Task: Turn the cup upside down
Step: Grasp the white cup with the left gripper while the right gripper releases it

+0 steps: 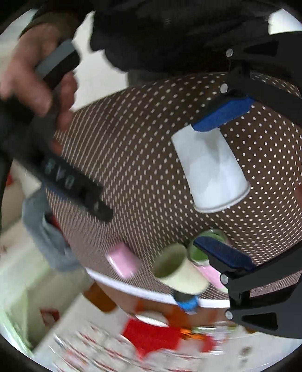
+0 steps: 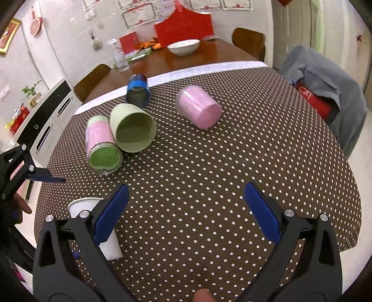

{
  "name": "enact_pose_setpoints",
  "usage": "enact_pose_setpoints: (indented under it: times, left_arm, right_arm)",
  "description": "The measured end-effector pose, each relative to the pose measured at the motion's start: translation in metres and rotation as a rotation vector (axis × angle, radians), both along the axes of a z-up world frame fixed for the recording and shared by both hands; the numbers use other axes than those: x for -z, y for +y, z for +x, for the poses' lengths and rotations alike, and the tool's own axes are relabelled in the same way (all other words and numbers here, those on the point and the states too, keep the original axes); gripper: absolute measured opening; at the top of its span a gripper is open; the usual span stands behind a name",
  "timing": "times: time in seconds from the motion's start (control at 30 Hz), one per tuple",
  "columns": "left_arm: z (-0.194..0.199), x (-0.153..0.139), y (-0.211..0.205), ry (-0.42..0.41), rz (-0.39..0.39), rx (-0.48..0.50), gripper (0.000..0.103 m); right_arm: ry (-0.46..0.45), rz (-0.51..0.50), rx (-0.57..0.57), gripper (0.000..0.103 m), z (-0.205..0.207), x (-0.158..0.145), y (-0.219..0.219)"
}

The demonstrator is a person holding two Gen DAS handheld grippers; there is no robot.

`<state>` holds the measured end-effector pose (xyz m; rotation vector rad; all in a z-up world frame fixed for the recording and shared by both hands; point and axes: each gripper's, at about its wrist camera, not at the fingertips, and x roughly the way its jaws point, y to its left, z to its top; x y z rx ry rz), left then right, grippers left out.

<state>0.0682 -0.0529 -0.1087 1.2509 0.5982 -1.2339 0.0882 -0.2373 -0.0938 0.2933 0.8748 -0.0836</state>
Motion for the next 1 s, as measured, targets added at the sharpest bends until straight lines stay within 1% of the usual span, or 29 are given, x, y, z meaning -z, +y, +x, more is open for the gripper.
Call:
enact_pose_setpoints:
  times: [0.2,0.3,0.43,0.63,0.77,0.8,0.83,1.0]
  left_arm:
    - [-0.007,0.013,-0.011,0.031,0.114,0.181,0.09]
    - [-0.015,0.019,-0.012,0.037,0.179,0.294,0.09]
    - [-0.021,0.029,-0.014,0.042,0.264,0.389,0.09]
    - [-0.029,0.045,-0.015,0.021,0.354,0.498,0.09]
    - [-0.028,0.055,-0.02,0.012,0.396,0.517,0.089]
    - [-0.026,0.058,-0.023,0.02,0.407,0.511,0.078]
    - [-0.025,0.06,-0.025,0.026,0.415,0.5,0.073]
    - [-0.017,0.062,-0.036,0.092,0.41,0.437,0.064]
  right_arm:
    - [0.029,0.009,0.03,0.097,-0.003,0.008,-0.009]
    - [0.036,0.023,0.035,0.097,-0.004,0.011,-0.011]
    - [0.042,0.036,0.05,0.097,-0.003,0.014,-0.019]
    - [0.049,0.052,0.071,0.097,-0.002,0.019,-0.03]
    - [0.055,0.059,0.07,0.097,0.0,0.023,-0.034]
    - [0.056,0.061,0.07,0.097,0.0,0.024,-0.035]
    - [0.056,0.065,0.071,0.097,0.001,0.024,-0.037]
    - [0.06,0.076,0.066,0.097,0.001,0.028,-0.041]
